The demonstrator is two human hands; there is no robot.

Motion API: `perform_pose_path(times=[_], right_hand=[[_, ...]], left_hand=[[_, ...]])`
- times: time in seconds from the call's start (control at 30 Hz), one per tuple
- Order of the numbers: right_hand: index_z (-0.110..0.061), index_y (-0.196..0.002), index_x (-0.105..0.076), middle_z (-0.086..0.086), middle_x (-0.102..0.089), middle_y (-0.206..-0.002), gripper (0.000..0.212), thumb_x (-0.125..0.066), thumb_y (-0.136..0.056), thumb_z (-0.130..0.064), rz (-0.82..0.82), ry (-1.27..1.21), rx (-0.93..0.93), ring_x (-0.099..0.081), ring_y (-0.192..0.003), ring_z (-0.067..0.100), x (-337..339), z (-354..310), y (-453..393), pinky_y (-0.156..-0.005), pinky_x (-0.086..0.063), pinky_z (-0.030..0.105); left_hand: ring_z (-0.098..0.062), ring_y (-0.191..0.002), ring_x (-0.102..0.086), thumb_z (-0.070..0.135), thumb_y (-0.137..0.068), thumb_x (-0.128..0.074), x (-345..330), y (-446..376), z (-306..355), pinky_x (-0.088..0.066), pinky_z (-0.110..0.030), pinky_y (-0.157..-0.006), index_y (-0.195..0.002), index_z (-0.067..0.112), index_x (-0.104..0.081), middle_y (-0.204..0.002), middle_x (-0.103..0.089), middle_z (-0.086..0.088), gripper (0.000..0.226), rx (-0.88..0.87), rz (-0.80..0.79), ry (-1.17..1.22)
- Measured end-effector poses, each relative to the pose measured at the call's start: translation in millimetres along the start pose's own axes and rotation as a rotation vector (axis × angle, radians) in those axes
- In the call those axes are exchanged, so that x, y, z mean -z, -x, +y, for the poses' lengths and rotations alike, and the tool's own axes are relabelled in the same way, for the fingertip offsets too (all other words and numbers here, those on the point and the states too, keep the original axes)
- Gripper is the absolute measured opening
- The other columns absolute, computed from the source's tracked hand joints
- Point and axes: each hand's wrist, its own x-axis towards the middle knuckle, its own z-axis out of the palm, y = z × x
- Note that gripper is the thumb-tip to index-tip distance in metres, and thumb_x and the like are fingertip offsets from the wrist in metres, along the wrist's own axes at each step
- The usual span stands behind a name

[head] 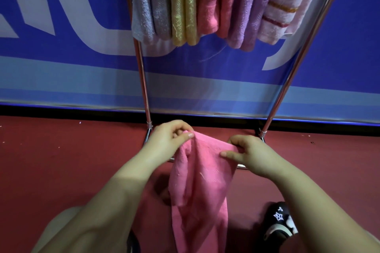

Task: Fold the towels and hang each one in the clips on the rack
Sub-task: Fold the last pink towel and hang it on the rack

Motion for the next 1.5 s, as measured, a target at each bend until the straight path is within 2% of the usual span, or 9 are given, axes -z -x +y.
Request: perform_pose_path(times=[0.23, 0.43, 0.63, 0.7, 0.93, 1.07, 1.33, 1.43, 1.5], right_hand=[[-0.007, -0.069, -0.061, 0.000, -0.060, -0.061, 0.014, -0.068, -0.082, -0.007, 0.161, -0.569, -0.100, -0.053, -0.052, 0.000, 4.6, -9.1, 3.0, -0.057, -0.044, 0.008], [-0.011, -0.064, -0.060, -0.006, -0.053, -0.046, 0.020, -0.072, -0.079, -0.008, 0.488, -0.774, -0.311, -0.045, -0.045, 0.005, -10.5, -0.7, -4.9, -0.056, -0.044, 0.018], [-0.015, -0.070, -0.069, -0.012, -0.060, -0.052, 0.014, -0.067, -0.084, -0.010, 0.417, -0.797, -0.258, -0.050, -0.055, 0.000, -39.3, -17.2, -10.8, -0.062, -0.046, 0.017], [-0.014, -0.073, -0.071, -0.010, -0.061, -0.055, 0.011, -0.068, -0.084, -0.010, 0.395, -0.812, -0.265, -0.050, -0.048, -0.002, -47.2, -21.3, -12.7, -0.052, -0.048, 0.018], [0.004, -0.084, -0.069, 0.006, -0.067, -0.064, 0.010, -0.071, -0.079, -0.003, 0.435, -0.933, -0.317, -0.058, -0.048, 0.001, -56.6, -28.2, -20.2, -0.051, -0.047, 0.013], [-0.003, -0.099, -0.072, -0.006, -0.068, -0.075, 0.016, -0.064, -0.085, -0.004, 0.377, -0.852, -0.210, -0.058, -0.056, -0.011, -55.8, -34.2, -22.8, -0.056, -0.043, 0.005], [-0.011, -0.117, -0.061, -0.025, -0.057, -0.085, 0.032, -0.054, -0.089, 0.004, 0.221, -0.661, 0.000, -0.052, -0.075, -0.029, -45.4, -45.1, -20.1, -0.072, -0.036, -0.005], [-0.010, -0.112, -0.067, -0.019, -0.054, -0.080, 0.029, -0.060, -0.086, 0.000, 0.186, -0.460, 0.041, -0.053, -0.075, -0.022, -37.4, -40.6, -21.3, -0.072, -0.036, -0.001], [-0.022, -0.093, -0.071, -0.013, -0.054, -0.085, 0.016, -0.072, -0.078, -0.014, 0.316, -0.286, -0.001, -0.053, -0.078, -0.007, -32.3, -28.6, -25.5, -0.074, -0.037, 0.010]], left_hand=[[-0.009, -0.056, -0.047, 0.007, -0.083, -0.065, 7.5, 0.8, -9.3, -0.039, -0.015, -0.055, -0.078, 0.026, -0.065, -0.060, -0.052, 0.006, 0.020, 0.051, 0.143, -0.001], [-0.012, -0.075, -0.061, -0.004, -0.085, -0.059, -11.7, 4.2, 2.1, -0.054, -0.020, -0.069, -0.113, 0.012, -0.055, -0.086, -0.063, -0.007, 0.033, 0.342, 0.261, 0.554], [-0.004, -0.060, -0.068, -0.005, -0.086, -0.057, -39.4, 9.2, 9.0, -0.055, -0.017, -0.067, -0.086, 0.008, -0.064, -0.063, -0.072, 0.004, 0.015, 0.401, 0.188, 0.723], [-0.004, -0.060, -0.068, -0.004, -0.086, -0.057, -46.5, 8.9, 10.8, -0.056, -0.016, -0.066, -0.083, 0.011, -0.065, -0.062, -0.072, 0.005, 0.018, 0.397, 0.182, 0.720], [-0.026, -0.096, -0.067, 0.003, -0.084, -0.062, -57.4, 7.6, 14.0, -0.050, -0.040, -0.093, -0.085, 0.014, -0.071, -0.081, -0.074, 0.001, 0.014, 0.367, 0.222, 0.663], [-0.019, -0.095, -0.068, 0.006, -0.085, -0.063, -53.1, 3.7, 10.4, -0.049, -0.035, -0.093, -0.091, 0.017, -0.070, -0.086, -0.074, 0.002, 0.015, 0.345, 0.217, 0.669], [-0.003, -0.067, -0.069, -0.003, -0.084, -0.060, -39.2, -0.9, 6.0, -0.055, -0.013, -0.064, -0.091, 0.011, -0.067, -0.070, -0.074, 0.004, 0.017, 0.290, 0.234, 0.753], [-0.004, -0.066, -0.069, -0.002, -0.088, -0.056, -35.0, -4.8, 2.4, -0.056, -0.016, -0.067, -0.091, 0.010, -0.067, -0.073, -0.073, 0.001, 0.017, 0.305, 0.233, 0.743], [-0.004, -0.067, -0.067, 0.000, -0.089, -0.053, -33.2, -6.9, 0.4, -0.055, -0.017, -0.069, -0.090, 0.011, -0.067, -0.075, -0.072, 0.002, 0.018, 0.273, 0.186, 0.658]])
